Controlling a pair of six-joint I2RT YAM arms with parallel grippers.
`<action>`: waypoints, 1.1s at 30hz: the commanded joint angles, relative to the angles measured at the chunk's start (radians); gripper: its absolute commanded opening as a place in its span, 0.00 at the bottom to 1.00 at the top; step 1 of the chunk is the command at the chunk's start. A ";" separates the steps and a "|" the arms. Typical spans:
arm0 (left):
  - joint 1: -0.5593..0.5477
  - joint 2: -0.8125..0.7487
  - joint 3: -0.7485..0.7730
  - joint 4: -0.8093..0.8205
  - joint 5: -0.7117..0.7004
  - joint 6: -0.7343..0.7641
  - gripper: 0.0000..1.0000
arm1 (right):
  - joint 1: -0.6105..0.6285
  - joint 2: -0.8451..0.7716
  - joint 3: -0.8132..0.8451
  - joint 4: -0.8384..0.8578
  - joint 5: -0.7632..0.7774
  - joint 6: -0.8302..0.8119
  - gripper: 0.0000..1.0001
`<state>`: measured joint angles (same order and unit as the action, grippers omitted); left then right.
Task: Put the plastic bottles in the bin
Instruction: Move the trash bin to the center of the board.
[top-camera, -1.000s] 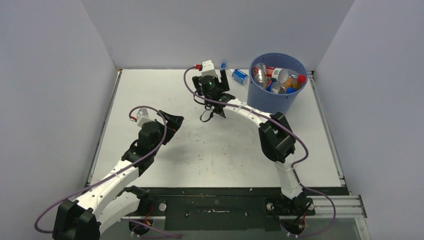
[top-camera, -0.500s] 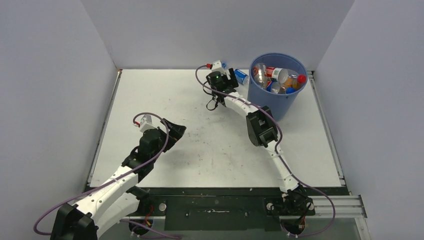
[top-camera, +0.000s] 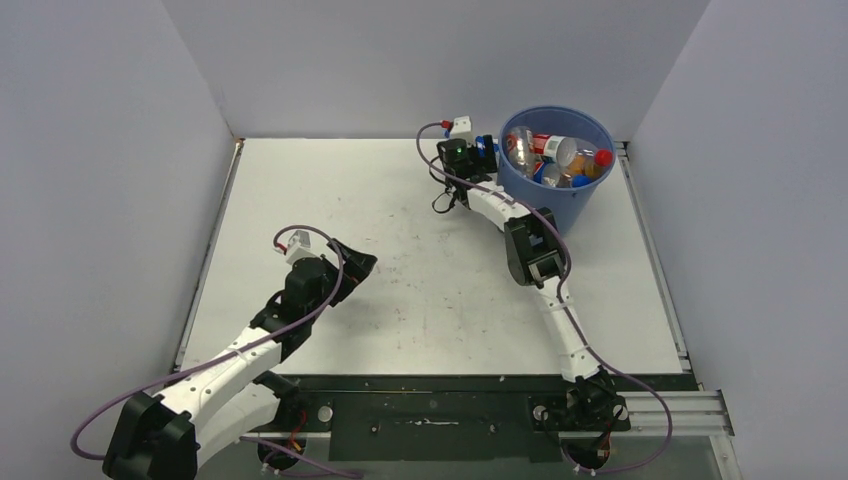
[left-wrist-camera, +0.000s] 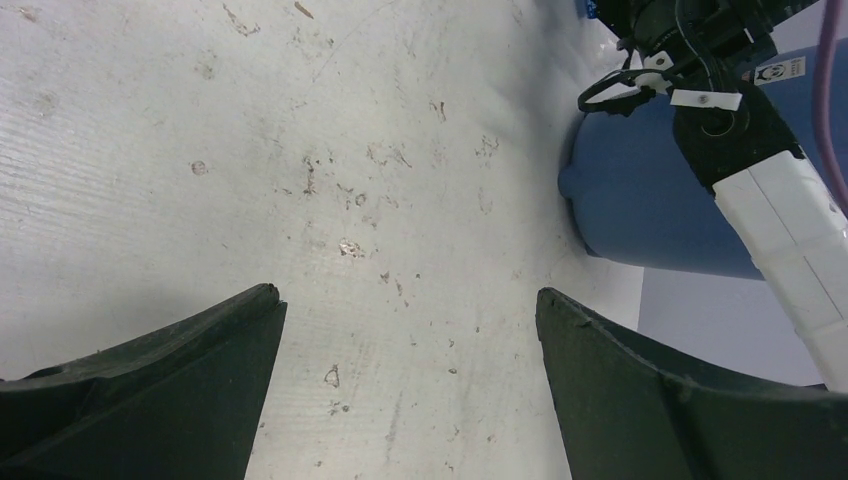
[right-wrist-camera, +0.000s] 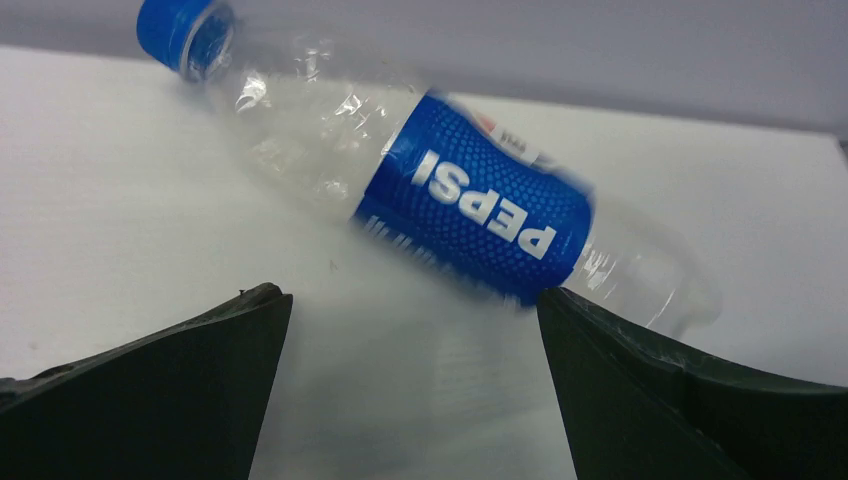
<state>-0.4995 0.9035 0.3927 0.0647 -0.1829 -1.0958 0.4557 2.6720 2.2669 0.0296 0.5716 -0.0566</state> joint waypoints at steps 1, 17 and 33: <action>-0.006 0.022 0.010 0.071 0.025 -0.007 0.96 | -0.019 -0.080 -0.082 0.058 0.000 0.015 1.00; -0.045 0.035 0.018 0.074 0.000 -0.006 0.96 | -0.034 -0.257 -0.345 0.174 -0.146 0.085 0.95; -0.059 -0.126 0.060 -0.029 -0.076 0.008 0.96 | 0.215 -0.632 -0.548 0.189 -0.216 0.132 0.91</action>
<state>-0.5549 0.8104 0.3935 0.0502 -0.2272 -1.0958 0.6563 2.2059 1.7935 0.1852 0.3523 0.0307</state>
